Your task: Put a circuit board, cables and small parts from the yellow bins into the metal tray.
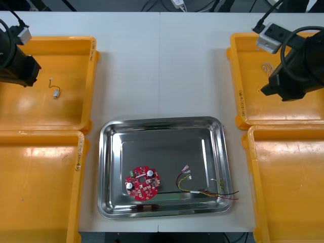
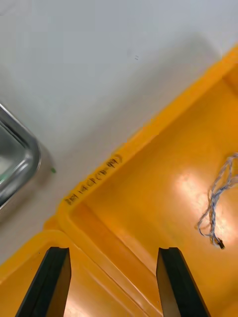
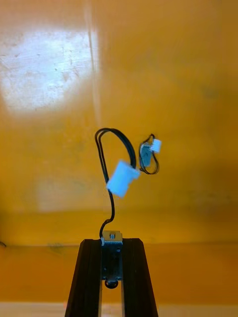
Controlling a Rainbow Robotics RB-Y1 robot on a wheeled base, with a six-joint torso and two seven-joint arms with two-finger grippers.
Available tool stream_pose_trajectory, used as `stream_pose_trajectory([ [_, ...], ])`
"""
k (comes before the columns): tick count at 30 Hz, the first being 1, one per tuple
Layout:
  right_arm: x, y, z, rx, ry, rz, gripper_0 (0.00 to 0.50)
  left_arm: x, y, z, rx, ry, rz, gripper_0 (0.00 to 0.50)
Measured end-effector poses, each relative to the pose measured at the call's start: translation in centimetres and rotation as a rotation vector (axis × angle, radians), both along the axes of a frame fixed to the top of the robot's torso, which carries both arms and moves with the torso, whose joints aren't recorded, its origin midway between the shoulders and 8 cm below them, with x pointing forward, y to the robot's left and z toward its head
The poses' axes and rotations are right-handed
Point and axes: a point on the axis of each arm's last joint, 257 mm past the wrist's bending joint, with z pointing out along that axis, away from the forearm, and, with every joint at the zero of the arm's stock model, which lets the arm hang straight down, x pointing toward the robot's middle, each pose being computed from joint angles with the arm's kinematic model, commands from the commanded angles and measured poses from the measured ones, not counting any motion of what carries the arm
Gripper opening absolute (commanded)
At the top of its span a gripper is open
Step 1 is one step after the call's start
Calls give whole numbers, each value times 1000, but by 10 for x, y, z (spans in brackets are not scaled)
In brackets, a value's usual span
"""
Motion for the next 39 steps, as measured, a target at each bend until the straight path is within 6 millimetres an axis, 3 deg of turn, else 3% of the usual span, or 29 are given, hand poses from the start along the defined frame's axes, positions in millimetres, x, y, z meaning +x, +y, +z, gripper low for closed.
stream_pose_trajectory([
  [7,25,-49,9,45,11,-163,500,-16,-33,16,-65,-34,125,0],
  [11,40,-81,14,-17,-5,-209,500,-27,-51,23,-95,-46,150,0],
  [15,47,-102,8,-78,21,-167,500,-36,-63,28,-74,-50,107,0],
  [23,56,-147,-8,-75,108,-248,500,-51,-89,32,-74,-64,85,0],
  [31,64,-160,-16,-44,177,-293,500,-62,-135,26,-223,-71,227,0],
  [39,87,-152,-37,41,197,-318,500,-64,-177,15,-255,-73,168,0],
])
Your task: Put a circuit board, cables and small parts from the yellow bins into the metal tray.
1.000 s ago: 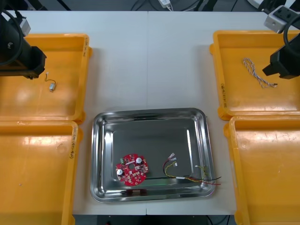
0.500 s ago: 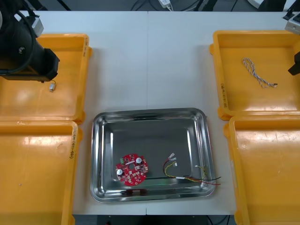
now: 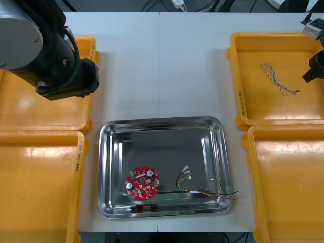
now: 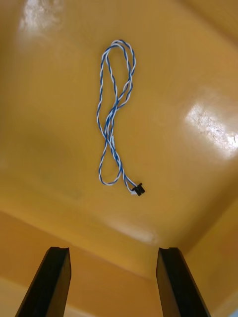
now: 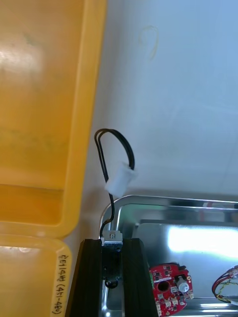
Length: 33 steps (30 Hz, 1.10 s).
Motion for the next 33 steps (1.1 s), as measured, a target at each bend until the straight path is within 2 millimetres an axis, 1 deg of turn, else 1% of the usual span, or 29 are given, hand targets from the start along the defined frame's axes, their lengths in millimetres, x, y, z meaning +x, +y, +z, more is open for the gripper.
stream_pose_trajectory([
  [6,24,7,1,30,-50,-15,500,-6,-23,-17,-10,24,-34,0],
  [11,45,11,-3,49,-104,-29,500,-12,-30,-38,-17,54,-29,0],
  [16,60,16,-15,78,-126,-46,500,-18,-35,-59,-12,76,-28,0],
  [23,63,18,-45,85,-78,-34,500,-20,-45,-82,-38,76,-25,0],
  [33,72,23,-68,30,-76,-19,500,-26,-58,-114,-48,75,-29,0],
])
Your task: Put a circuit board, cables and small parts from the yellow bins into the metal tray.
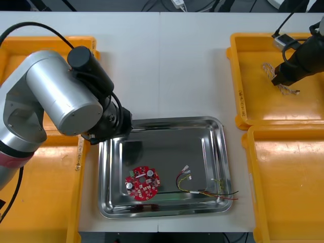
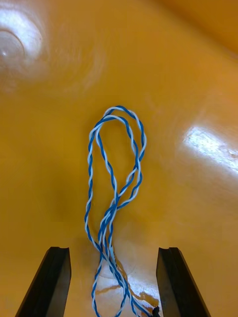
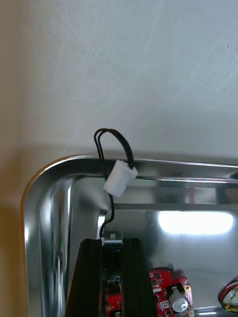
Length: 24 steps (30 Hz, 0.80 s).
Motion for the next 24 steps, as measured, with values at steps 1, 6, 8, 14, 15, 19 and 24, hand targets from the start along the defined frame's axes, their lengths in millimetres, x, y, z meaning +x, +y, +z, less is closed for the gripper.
stream_pose_trajectory([
  [1,1,-1,-3,1,0,-3,500,-1,-1,-3,1,-1,-2,0],
  [6,2,-4,-18,13,4,-16,500,-5,-7,-16,-4,1,-11,0],
  [8,4,-3,-18,12,-2,-2,500,-6,-8,-19,-3,-1,-15,0],
  [14,7,1,-16,18,-13,10,500,-8,-13,-22,-3,-2,-30,3],
  [15,7,1,-16,18,-14,10,500,-8,-15,-22,-6,-4,-31,3],
  [19,8,2,-16,19,-17,11,500,-6,-17,-22,-13,-9,-34,5],
  [24,8,3,-16,20,-18,13,500,-7,-17,-22,-12,-8,-35,5],
])
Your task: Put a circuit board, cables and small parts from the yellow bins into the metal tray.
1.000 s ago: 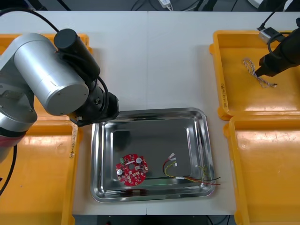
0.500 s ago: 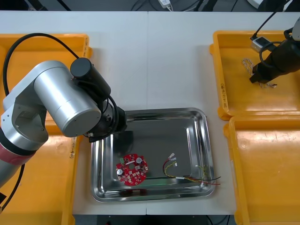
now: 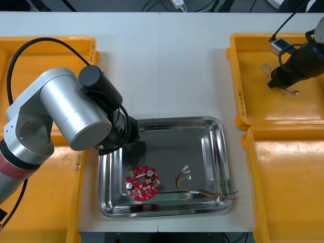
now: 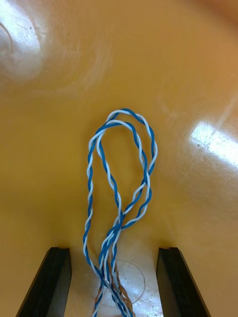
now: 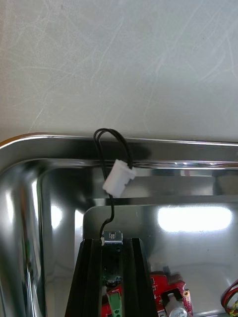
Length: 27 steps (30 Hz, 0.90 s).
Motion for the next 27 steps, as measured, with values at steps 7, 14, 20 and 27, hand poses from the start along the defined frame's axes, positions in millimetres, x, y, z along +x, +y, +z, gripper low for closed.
stream_pose_trajectory([
  [7,0,1,0,-5,-2,11,372,-1,-1,-1,1,1,-4,500],
  [14,1,1,0,-8,-4,17,0,2,-4,0,-8,-10,-6,500],
  [20,1,1,0,-9,-5,20,0,2,-5,0,-11,-13,-8,500],
  [27,1,3,3,-34,-10,65,0,2,-6,1,-19,-15,-1,500],
])
